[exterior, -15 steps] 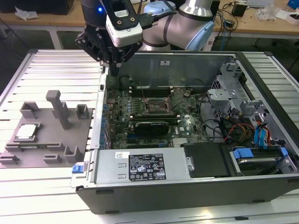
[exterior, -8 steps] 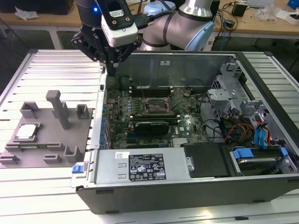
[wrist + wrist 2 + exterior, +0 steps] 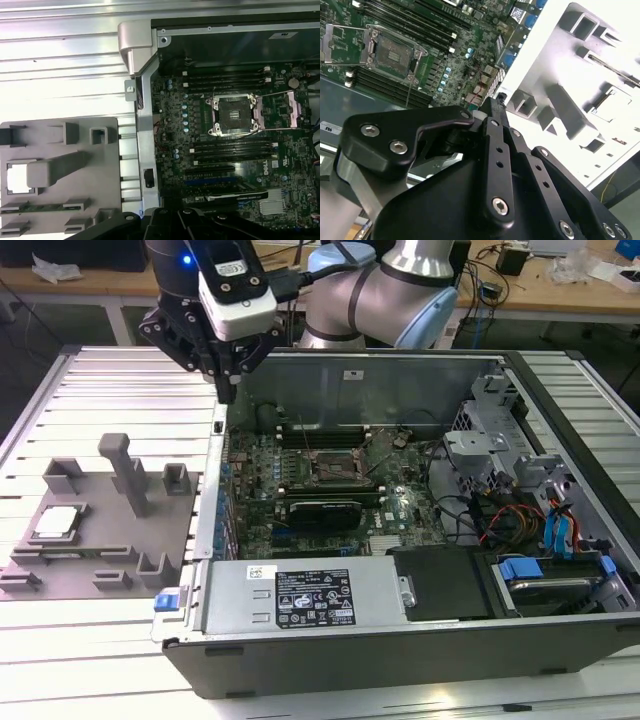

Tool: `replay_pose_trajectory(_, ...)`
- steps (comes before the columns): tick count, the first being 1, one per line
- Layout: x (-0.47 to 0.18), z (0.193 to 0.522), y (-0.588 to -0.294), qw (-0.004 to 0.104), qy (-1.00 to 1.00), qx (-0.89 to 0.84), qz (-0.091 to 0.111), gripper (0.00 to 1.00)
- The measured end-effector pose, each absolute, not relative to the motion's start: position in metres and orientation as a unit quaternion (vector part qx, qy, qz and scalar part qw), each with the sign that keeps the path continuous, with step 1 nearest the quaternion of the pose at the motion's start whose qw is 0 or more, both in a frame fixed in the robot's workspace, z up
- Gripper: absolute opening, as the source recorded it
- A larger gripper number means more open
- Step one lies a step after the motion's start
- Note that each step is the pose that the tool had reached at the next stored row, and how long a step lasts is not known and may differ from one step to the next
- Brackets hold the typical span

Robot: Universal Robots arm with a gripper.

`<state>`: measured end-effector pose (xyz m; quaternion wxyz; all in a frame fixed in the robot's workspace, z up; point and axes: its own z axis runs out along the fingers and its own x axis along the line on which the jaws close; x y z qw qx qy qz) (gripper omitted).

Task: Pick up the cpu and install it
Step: 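Reach for the cpu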

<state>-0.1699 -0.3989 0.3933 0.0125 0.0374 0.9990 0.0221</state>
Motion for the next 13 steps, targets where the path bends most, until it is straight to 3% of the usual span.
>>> replay_pose_trajectory(13, -0.191, 0.393, -0.399, 0.012, 0.999, 0.037, 0.022, 0.11)
